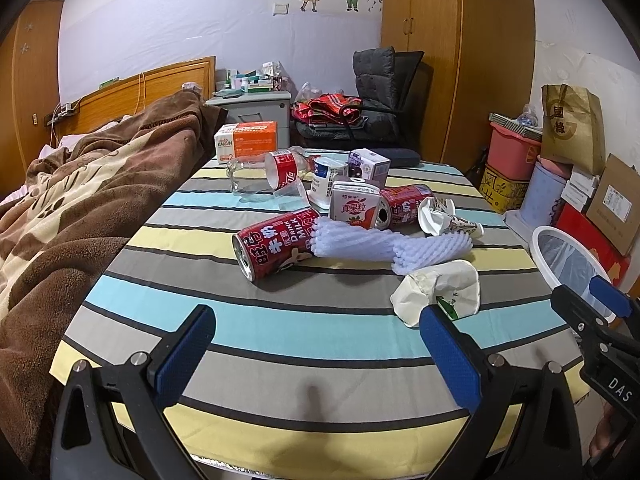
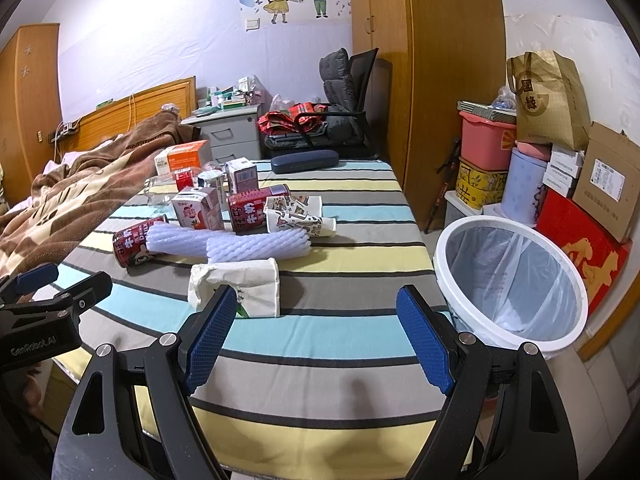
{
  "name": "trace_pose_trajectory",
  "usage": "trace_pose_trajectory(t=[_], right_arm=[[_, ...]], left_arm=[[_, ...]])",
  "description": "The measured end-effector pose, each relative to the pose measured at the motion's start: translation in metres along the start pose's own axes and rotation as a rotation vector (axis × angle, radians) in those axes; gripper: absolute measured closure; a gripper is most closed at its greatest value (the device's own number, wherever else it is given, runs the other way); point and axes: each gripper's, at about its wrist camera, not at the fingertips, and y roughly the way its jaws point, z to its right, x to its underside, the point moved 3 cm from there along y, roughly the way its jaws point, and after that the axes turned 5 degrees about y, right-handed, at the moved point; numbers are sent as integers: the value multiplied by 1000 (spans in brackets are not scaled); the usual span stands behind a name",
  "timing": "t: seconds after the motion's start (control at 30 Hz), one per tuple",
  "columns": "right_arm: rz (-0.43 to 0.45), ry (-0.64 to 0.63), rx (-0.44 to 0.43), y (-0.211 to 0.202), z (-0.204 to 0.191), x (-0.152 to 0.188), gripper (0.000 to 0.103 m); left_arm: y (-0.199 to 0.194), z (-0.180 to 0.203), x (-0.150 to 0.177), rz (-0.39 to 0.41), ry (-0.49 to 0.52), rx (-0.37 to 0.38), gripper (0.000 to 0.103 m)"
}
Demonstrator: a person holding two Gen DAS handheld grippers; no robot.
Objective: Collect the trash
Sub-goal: 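Grasp the red milk can with the left gripper while the right grasps the white tissue packet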
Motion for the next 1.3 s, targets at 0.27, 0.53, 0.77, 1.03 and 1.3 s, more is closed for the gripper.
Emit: trace_pose_trajectory(t=[0.27, 0.53, 0.77, 1.03, 1.3], right_arm=[[-8, -15, -17, 8, -4, -3, 19], [-80, -9, -131, 40, -12, 0, 19], [-158, -38, -162, 68, -28, 2, 19], [-219, -17, -200, 79, -29, 1, 19], [-256, 33, -278, 84, -26, 0, 19]], left_arm=[[11, -9, -4, -17, -4, 21, 0], [38, -36, -10, -57, -28, 79, 0], [66, -61, -25, -83, -1, 60, 0], [96, -60, -46, -119, 163, 86, 0], [128, -51, -50, -193, 210, 150, 4]])
